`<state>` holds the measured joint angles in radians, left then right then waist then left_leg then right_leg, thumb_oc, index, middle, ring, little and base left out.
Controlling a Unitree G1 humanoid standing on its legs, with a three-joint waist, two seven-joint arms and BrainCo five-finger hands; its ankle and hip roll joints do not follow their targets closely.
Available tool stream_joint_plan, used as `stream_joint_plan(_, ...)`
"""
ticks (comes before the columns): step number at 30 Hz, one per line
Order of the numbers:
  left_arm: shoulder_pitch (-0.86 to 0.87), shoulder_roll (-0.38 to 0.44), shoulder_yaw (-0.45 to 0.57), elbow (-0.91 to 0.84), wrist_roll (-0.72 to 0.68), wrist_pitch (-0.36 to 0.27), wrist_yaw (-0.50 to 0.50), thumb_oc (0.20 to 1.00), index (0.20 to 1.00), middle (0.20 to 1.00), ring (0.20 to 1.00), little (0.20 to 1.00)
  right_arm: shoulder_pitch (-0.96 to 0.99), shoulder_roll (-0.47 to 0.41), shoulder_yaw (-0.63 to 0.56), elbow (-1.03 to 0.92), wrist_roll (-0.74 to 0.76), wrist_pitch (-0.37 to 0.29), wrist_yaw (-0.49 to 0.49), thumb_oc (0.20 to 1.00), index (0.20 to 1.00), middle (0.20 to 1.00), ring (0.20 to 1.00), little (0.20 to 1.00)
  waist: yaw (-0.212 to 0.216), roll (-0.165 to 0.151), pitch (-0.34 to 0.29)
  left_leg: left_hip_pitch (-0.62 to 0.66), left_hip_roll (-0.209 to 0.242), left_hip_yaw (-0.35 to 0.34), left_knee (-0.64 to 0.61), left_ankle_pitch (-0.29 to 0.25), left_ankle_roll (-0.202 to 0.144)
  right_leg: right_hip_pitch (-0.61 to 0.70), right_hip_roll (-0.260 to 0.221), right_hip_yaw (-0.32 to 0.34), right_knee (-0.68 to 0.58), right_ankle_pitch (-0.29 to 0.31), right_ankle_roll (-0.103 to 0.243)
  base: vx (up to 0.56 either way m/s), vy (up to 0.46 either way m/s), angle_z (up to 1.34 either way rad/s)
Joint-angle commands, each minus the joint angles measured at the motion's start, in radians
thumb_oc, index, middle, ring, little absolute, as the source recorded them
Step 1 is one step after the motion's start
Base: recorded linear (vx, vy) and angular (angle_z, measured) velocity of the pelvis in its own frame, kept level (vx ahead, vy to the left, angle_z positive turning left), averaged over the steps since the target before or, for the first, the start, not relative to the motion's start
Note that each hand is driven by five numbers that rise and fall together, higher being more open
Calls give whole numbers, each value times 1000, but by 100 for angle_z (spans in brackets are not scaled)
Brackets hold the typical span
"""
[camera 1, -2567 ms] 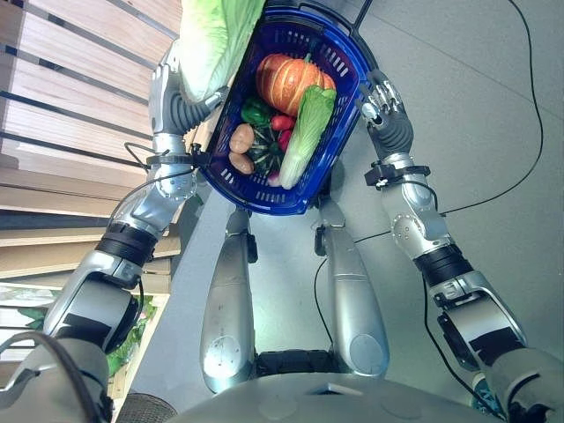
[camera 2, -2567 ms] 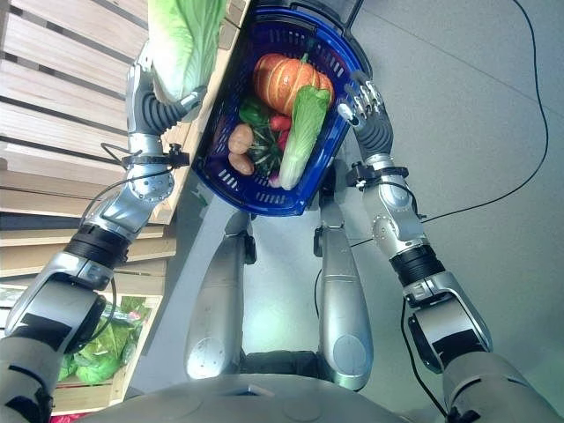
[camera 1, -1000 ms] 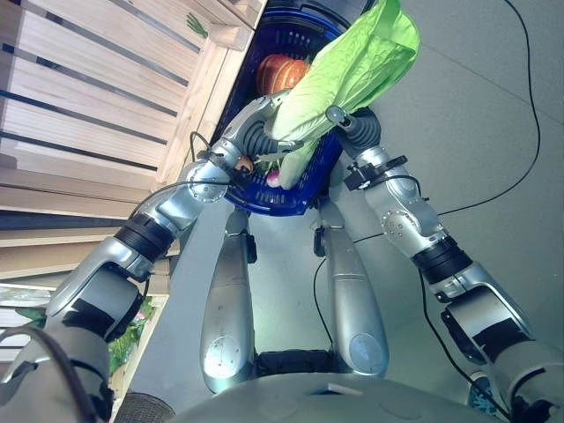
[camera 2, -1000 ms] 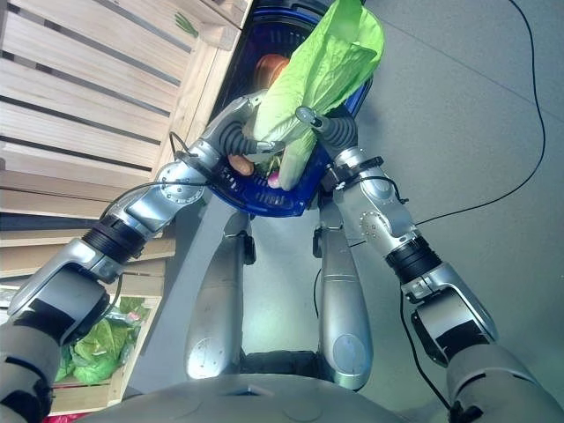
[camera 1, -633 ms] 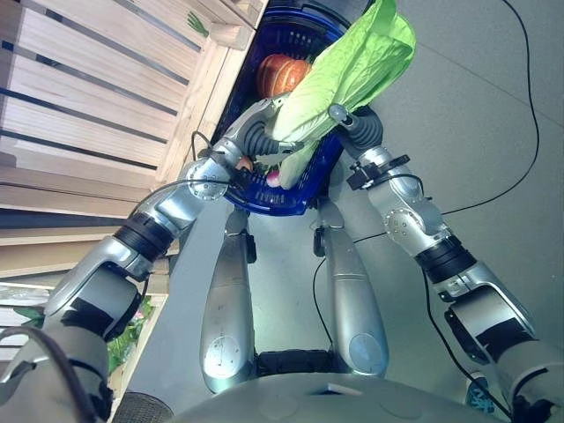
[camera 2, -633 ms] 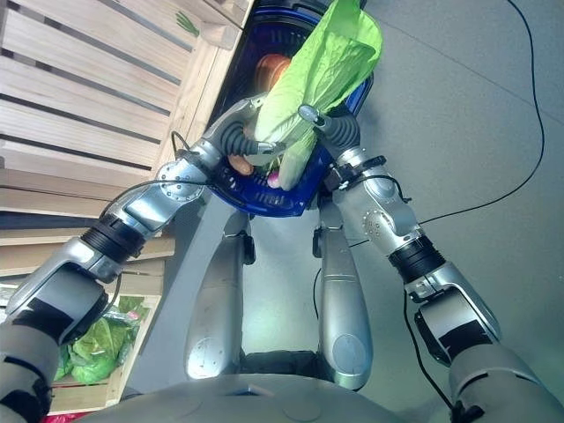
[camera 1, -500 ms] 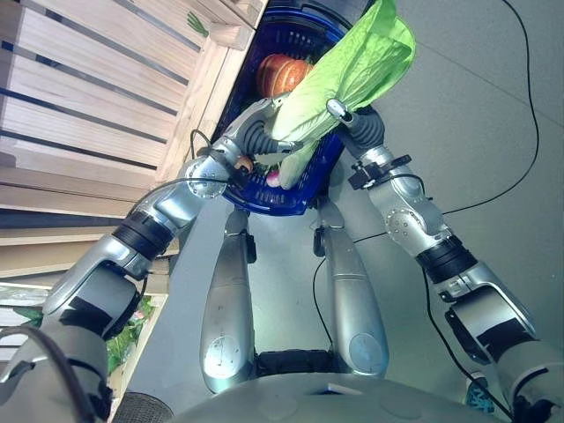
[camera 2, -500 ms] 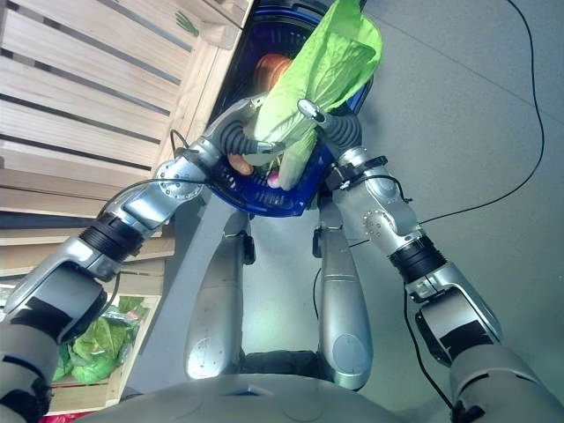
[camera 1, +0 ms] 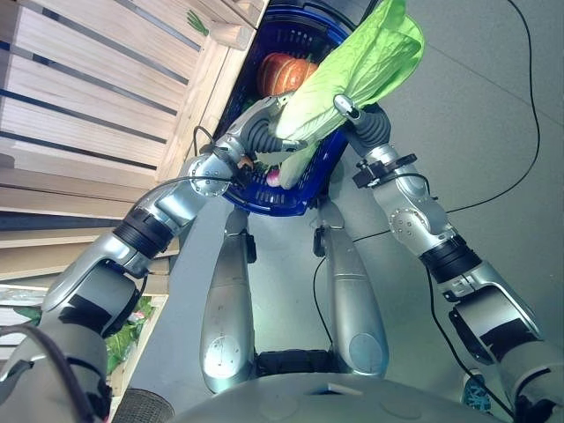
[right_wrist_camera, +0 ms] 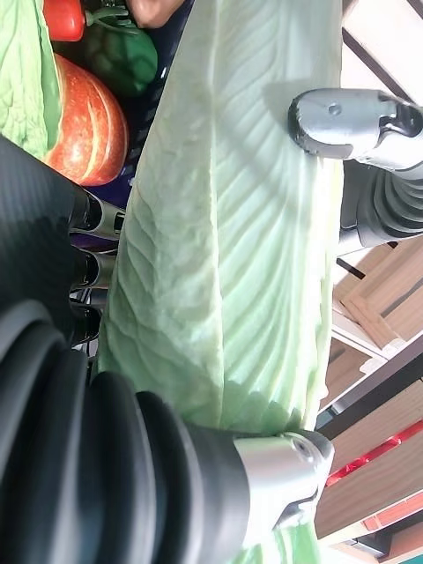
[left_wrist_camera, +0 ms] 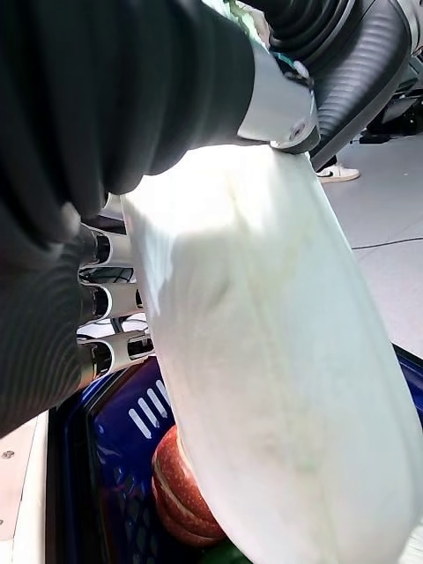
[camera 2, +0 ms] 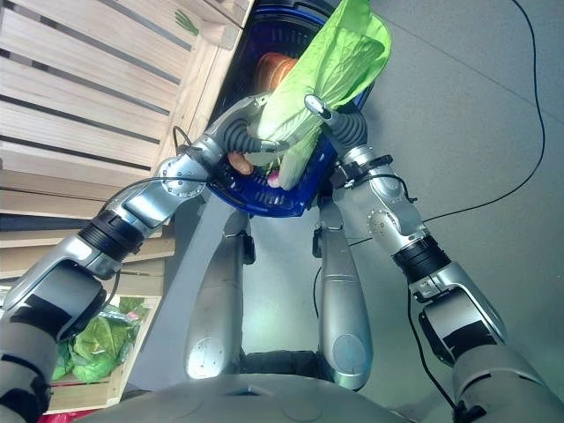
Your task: Pick up fruits and vegetables into the basket
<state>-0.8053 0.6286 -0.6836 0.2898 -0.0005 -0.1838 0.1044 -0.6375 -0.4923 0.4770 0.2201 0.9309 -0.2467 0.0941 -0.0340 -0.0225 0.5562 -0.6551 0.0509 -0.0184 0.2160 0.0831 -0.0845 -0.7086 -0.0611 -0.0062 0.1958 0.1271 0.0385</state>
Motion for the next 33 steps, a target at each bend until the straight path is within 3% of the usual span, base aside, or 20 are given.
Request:
stream_joint_plan(1,38,-20,-5,-30,-6,-35,86,1000,1000,1000,1000,1000,-26,34,11,-185,1,-89,58,200,200,200,200,200,-10,15,-36,5,-52,33,-41,-11,24,44,28,-71,70,-98,57,0,0,0)
stream_joint_plan(6,90,-58,101,-7,-77,-162,275,1000,1000,1000,1000,1000,-11,43,0,-171,-7,-108,56,200,200,200,200,200,-2,10,-36,5,-56,27,-38,-14,25,44,29,-73,74,-103,56,0,0,0)
stream_joint_plan(13,154,-125,281,-11,-207,-268,351,1000,1000,1000,1000,1000,19,75,-58,-173,-63,-89,39,200,200,200,200,200,3,5,-36,5,-63,17,-31,-16,25,43,34,-75,86,-111,49,0,0,0)
stream_joint_plan(22,174,-175,437,50,-337,-270,399,1000,1000,1000,1000,1000,39,80,-125,-167,-180,-77,-30,200,200,200,200,200,-6,7,-36,4,-70,14,-18,-22,22,44,39,-71,100,-127,38,2,8,0)
stream_joint_plan(33,160,-186,484,189,-371,-263,465,1000,1000,1000,1000,1000,0,44,-130,-81,-328,-46,-187,200,200,200,200,200,-12,21,-36,-5,-73,17,-3,-25,21,36,39,-68,112,-140,29,5,22,0)
